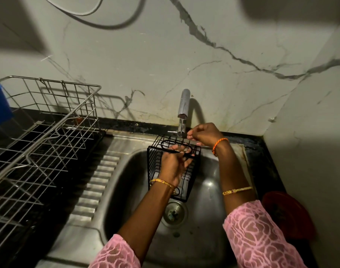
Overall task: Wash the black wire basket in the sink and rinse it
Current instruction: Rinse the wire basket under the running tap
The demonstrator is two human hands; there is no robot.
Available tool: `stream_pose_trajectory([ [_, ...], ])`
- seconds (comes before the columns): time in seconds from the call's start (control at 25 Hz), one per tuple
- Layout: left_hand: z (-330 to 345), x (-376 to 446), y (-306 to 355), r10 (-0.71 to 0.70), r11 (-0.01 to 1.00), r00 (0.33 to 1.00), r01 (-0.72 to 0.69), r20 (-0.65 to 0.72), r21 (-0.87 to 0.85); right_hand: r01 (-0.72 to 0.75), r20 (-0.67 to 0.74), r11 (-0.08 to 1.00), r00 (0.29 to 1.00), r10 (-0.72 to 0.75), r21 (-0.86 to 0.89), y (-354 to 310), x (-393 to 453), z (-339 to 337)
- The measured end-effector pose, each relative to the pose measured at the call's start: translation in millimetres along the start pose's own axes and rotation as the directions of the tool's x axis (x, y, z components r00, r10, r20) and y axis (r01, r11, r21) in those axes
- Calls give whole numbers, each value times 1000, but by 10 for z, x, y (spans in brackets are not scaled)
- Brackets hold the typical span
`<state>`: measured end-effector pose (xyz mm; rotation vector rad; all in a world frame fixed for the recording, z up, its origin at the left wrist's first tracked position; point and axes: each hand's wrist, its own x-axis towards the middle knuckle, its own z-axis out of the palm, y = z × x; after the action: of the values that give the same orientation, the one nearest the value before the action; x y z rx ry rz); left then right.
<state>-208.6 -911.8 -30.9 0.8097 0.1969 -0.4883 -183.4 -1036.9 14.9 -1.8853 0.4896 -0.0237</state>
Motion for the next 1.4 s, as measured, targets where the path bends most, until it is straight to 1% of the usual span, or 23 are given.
stream_pose_trajectory([
  [0.08,23,-35,8,-21,988,1000,18,15,151,0,-50,998,999,3,64,93,7,-27],
  [0.16,75,-104,47,-50,950,997,31,54,311,-26,-117,991,992,41,131,155,17,-82],
  [0.24,141,-173,90,-84,913,992,38,95,406,-78,-129,993,988,90,94,239,34,-141],
  [0.28,164,-185,106,-99,900,989,44,106,433,-132,-85,990,987,135,47,296,29,-163],
  [0.32,191,-200,125,-110,889,988,48,112,455,-182,-11,983,983,183,32,355,12,-170],
  [0.36,197,-189,132,-112,877,987,46,112,478,-236,96,970,969,229,60,424,-16,-179],
  [0.4,207,-185,142,-110,868,988,43,108,494,-286,205,948,945,255,139,506,-38,-176],
  [0.44,213,-178,149,-100,858,990,35,100,512,-318,274,925,927,257,208,562,-73,-191],
  [0.48,232,-175,153,-96,850,991,35,89,525,-334,314,908,916,249,254,606,-85,-214],
  [0.56,252,-156,152,-88,833,994,37,67,552,-365,364,896,894,262,252,617,-129,-254],
  [0.64,265,-82,148,-73,818,997,37,40,574,-402,353,881,885,303,251,586,-141,-259],
  [0.72,278,15,150,-64,804,998,64,-21,591,-389,296,900,899,323,198,481,-113,-203],
  [0.76,291,58,169,-61,796,997,77,-47,600,-353,228,927,920,318,130,382,-104,-169],
  [0.84,295,164,242,-59,801,995,98,-86,591,-222,115,968,965,235,-118,248,-39,-103],
  [0.88,293,210,300,-59,818,994,102,-93,566,-159,87,956,979,185,-247,173,-24,-77],
  [0.92,284,262,366,-46,815,994,95,-99,571,-130,72,938,984,161,-321,110,-7,-56],
  [0.96,266,329,430,-32,787,994,88,-102,610,-121,61,930,987,151,-347,67,9,-37],
  [1.04,293,379,547,-35,680,996,80,-77,728,-140,39,929,986,163,-344,61,43,-18],
  [1.12,367,395,617,-68,610,996,87,-57,788,-159,24,918,983,180,-363,73,53,-28],
  [1.2,419,440,627,-105,542,991,125,-81,831,-175,17,913,981,195,-369,168,109,-75],
  [1.32,434,498,596,-192,508,978,169,-81,845,-229,47,939,967,249,-257,329,165,-137],
  [1.4,441,489,584,-270,492,961,196,-65,848,-250,104,951,957,271,-180,437,174,-180],
])
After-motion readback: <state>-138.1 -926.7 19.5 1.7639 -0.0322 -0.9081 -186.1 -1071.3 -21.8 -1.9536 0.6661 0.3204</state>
